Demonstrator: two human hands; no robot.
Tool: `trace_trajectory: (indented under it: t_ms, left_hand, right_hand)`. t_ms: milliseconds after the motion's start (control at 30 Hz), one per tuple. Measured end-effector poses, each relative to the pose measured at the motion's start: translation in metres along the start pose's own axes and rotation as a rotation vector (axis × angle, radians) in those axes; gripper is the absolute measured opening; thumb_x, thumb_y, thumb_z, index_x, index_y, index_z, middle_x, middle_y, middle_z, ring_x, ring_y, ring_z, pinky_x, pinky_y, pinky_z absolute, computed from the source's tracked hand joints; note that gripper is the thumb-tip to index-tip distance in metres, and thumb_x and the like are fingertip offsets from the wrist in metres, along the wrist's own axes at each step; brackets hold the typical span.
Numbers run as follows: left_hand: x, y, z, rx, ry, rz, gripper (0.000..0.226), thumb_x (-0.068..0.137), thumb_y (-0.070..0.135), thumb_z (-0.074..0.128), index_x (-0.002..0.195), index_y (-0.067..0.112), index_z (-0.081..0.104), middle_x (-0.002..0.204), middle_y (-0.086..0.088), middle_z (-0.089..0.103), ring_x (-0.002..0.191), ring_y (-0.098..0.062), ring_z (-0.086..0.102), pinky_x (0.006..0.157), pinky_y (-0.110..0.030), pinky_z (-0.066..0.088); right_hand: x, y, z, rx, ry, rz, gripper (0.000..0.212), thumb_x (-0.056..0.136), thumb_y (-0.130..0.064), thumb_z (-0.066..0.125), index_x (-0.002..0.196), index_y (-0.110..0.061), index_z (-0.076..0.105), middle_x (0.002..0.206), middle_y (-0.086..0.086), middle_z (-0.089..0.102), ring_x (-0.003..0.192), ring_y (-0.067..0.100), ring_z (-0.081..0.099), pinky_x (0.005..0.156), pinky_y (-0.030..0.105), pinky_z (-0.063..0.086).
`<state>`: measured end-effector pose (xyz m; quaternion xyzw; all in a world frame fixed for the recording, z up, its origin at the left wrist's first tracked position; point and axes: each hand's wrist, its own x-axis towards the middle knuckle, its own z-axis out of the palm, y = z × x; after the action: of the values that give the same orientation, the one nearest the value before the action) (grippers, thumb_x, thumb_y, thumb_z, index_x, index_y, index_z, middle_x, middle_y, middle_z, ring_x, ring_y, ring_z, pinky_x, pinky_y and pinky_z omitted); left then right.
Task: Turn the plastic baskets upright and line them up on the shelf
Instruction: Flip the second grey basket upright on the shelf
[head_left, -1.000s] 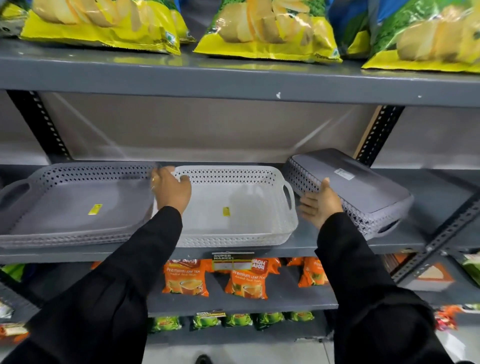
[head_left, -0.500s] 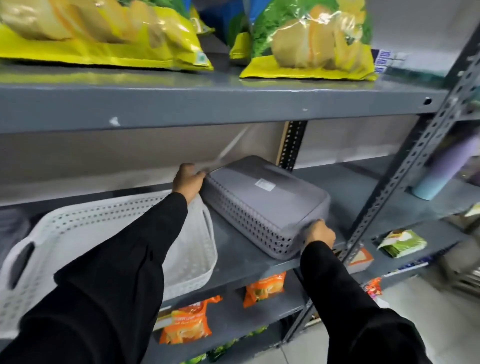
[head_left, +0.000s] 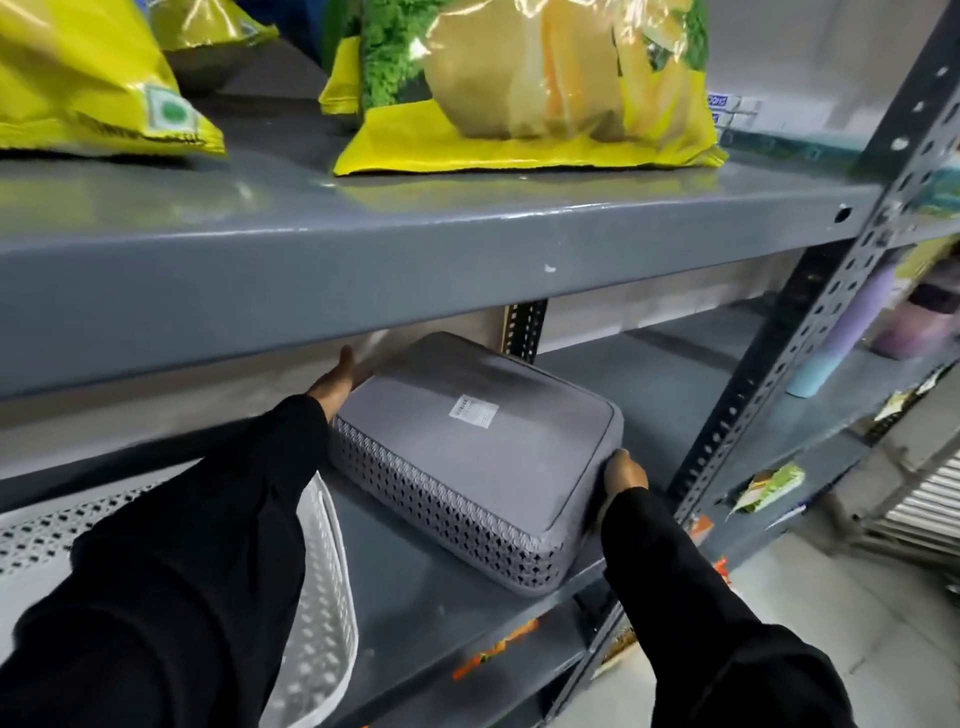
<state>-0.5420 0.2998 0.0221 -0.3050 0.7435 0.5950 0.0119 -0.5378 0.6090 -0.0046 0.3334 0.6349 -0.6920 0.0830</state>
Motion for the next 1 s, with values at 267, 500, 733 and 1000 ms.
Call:
trace_trajectory:
  t_ms: [267,500,733,1000]
  left_hand:
    - [0.011,0.007,-0.013,-0.309,-0.064,0.07,0.053,0.099,0.049,0.025,0.077,0.015,0.06,0.056,-0.005,0.065,0.044,-0.014,0.06,0.05,-0.019,0.043]
    - [0.005,0.012,-0.05,-0.658,-0.075,0.123,0.029,0.087,0.031,0.05,0.112,0.021,0.06,0.116,-0.005,0.067,0.105,-0.025,0.063,0.092,-0.045,0.051]
    - [-0.032,0.009,-0.048,-0.344,-0.07,0.06,0.028,0.097,0.024,0.049,0.121,0.01,0.049,0.082,-0.012,0.067,0.047,-0.018,0.064,0.04,-0.017,0.05]
    - [-0.07,0.003,-0.028,0.002,-0.186,-0.094,0.064,0.098,0.037,0.044,0.134,-0.016,0.038,0.115,-0.031,0.058,0.078,-0.029,0.061,0.068,-0.037,0.058]
  right_hand:
    - [0.013,-0.045,0.014,0.266,-0.018,-0.23,0.043,0.095,-0.045,0.038,0.08,-0.011,0.059,0.087,0.009,0.061,0.081,0.026,0.059,0.084,0.035,0.05]
    - [0.008,-0.086,0.009,0.299,-0.172,-0.314,0.021,0.08,-0.033,0.06,0.069,-0.015,0.063,0.067,0.003,0.065,0.069,0.023,0.062,0.066,0.035,0.053]
    - [0.026,-0.096,-0.014,-0.157,-0.2,-0.303,0.018,0.088,-0.026,0.055,0.092,-0.01,0.062,0.044,0.003,0.066,0.042,0.02,0.064,0.06,0.033,0.054]
    - [0.016,-0.093,-0.008,-0.626,-0.07,-0.297,0.077,0.095,-0.057,0.013,0.135,0.0,0.045,0.128,0.024,0.052,0.116,0.034,0.052,0.101,0.035,0.038]
